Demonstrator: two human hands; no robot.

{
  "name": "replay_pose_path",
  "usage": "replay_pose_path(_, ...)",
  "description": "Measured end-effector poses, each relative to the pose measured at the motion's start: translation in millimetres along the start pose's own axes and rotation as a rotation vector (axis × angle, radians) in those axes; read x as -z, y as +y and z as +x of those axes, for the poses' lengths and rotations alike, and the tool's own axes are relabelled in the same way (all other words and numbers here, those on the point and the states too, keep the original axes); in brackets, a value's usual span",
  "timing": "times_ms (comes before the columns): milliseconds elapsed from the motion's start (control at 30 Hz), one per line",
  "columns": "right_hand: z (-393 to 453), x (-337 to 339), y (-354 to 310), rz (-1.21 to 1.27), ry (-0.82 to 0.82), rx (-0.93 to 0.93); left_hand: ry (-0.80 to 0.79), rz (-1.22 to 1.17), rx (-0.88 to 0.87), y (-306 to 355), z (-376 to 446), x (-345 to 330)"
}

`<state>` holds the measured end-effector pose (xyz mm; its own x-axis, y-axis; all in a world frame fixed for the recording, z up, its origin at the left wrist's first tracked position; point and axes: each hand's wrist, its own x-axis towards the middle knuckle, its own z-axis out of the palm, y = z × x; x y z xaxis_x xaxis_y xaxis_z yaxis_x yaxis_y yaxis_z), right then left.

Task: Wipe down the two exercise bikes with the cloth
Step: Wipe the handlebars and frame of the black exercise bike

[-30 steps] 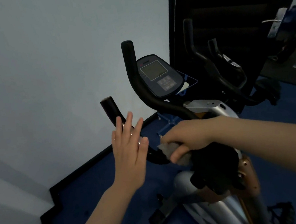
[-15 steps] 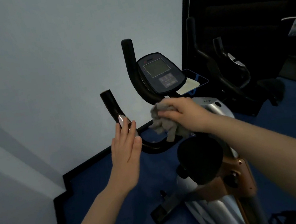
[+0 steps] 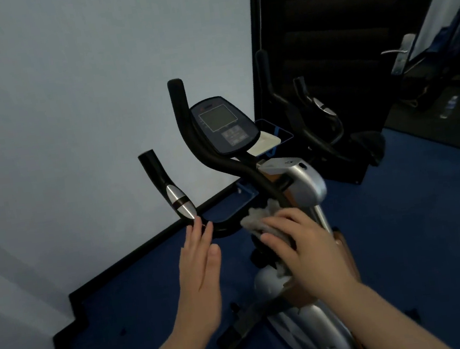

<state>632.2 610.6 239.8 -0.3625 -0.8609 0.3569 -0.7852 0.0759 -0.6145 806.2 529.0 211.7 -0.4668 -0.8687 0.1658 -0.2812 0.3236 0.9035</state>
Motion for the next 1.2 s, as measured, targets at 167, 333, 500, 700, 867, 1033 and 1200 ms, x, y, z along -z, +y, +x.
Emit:
replay_pose_path(167, -6, -11, -7, 0.131, 0.074, -0.121, -0.059, -0.096, -0.032, 15, -7, -28)
replay_pose_path(333, -5, -22, -15, 0.144, 0.106, -0.156, -0.007, -0.263, 0.055, 26, -1, -40)
replay_pose_path(500, -15, 3, 5, 0.104, 0.056, -0.037, 0.002, -0.264, 0.076, 22, -1, -48)
replay_pose_path(700, 15, -4, 2, -0.148, 0.109, 0.148, 0.087, -0.377, 0.07, 38, 16, -70)
replay_pose_path(867, -12, 8, 24, 0.045, -0.011, 0.146, 0.164, -0.402, 0.094, 32, 23, -86)
replay_pose_path(1033, 37, 31, 26, 0.111, 0.185, 0.187, 0.288, -0.378, 0.03, 31, 26, -98)
replay_pose_path(1200, 69, 42, 45, 0.23, 0.226, 0.157, 0.364, -0.311, 0.053, 26, 27, -100)
